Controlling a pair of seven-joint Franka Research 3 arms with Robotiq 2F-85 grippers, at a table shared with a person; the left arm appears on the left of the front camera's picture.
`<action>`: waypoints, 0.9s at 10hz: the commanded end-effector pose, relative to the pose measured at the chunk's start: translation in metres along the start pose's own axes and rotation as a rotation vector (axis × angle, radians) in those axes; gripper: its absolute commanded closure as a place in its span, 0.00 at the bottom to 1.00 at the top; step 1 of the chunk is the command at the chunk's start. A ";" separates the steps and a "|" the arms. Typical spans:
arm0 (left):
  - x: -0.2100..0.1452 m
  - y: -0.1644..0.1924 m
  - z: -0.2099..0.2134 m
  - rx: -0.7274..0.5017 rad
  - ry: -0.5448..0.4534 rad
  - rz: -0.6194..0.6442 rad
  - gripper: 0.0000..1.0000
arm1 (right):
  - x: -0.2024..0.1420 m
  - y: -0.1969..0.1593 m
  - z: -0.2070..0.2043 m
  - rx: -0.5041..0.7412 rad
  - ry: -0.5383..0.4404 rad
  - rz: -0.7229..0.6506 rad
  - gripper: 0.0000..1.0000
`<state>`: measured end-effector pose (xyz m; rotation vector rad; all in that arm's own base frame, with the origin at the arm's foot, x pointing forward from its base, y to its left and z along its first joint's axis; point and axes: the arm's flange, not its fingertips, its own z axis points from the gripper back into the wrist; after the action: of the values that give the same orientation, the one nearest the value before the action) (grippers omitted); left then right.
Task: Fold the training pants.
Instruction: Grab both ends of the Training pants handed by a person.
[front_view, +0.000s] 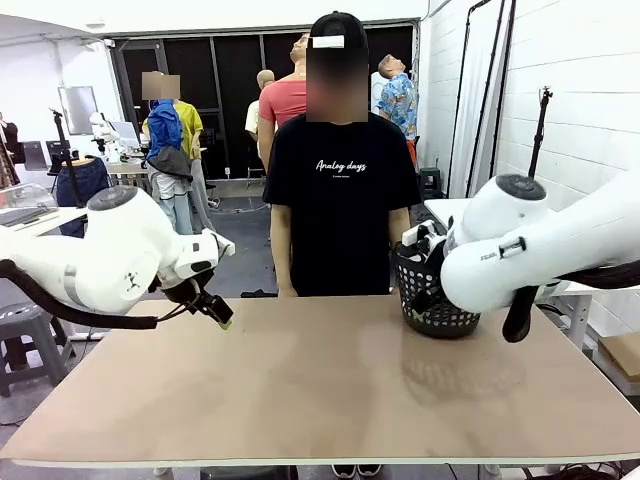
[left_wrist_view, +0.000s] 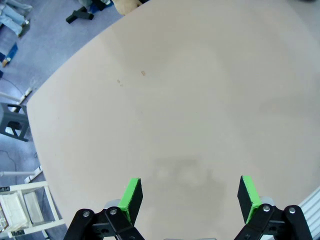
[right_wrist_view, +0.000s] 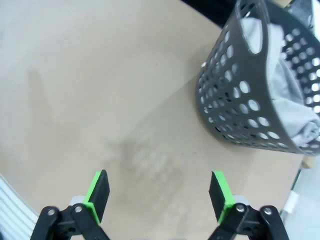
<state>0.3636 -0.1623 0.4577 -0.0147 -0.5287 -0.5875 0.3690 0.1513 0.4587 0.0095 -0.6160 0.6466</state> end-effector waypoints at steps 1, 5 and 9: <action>0.004 -0.009 0.036 -0.015 0.001 0.006 0.00 | 0.002 0.004 0.029 -0.002 -0.011 0.026 0.00; 0.020 -0.021 0.092 0.018 -0.032 -0.059 0.00 | 0.011 0.007 0.084 0.006 -0.040 0.083 0.00; 0.032 -0.017 0.108 0.017 -0.047 -0.080 0.00 | 0.026 0.007 0.103 -0.006 -0.053 0.105 0.00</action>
<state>0.3235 -0.1773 0.5637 0.0080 -0.5908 -0.6448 0.3244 0.1534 0.5562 0.0042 -0.6861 0.7246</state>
